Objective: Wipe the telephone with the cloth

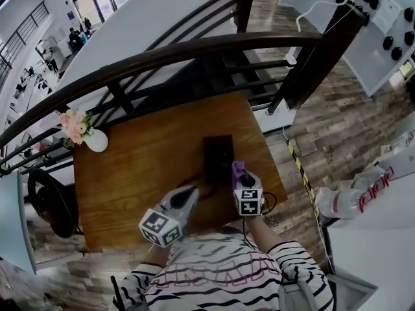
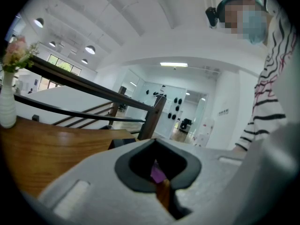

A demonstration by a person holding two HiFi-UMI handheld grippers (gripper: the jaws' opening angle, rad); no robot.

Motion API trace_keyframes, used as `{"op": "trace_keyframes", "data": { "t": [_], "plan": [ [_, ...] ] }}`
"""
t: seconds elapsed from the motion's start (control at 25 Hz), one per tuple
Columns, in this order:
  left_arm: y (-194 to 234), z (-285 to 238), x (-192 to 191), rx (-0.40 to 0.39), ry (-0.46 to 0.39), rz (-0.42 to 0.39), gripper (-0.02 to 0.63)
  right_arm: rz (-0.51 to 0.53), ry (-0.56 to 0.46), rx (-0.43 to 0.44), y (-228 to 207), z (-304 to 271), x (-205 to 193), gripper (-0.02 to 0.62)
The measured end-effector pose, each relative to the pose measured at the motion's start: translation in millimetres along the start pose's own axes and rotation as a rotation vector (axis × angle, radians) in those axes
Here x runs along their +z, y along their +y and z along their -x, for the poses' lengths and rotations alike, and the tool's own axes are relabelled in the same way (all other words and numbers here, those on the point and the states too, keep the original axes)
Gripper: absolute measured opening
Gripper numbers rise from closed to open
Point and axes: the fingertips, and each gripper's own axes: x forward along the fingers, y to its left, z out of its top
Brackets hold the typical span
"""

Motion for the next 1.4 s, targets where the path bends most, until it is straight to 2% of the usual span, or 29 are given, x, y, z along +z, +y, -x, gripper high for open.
{"op": "trace_keyframes", "data": {
  "t": [0.2,0.52,0.88,1.4],
  "plan": [
    [2,1,2,0.012,-0.008,0.0,-0.002,-0.027,0.007,0.021,3,3,1,0.052],
    [6,7,7,0.006,-0.016,-0.006,-0.002,-0.075,-0.068,0.056,11,24,28,0.051],
    [16,26,25,0.004,-0.037,-0.037,-0.002,-0.14,-0.157,0.056,23,67,55,0.052],
    [15,52,39,-0.031,-0.043,-0.037,-0.002,-0.168,-0.286,0.068,48,145,101,0.052]
  ]
}}
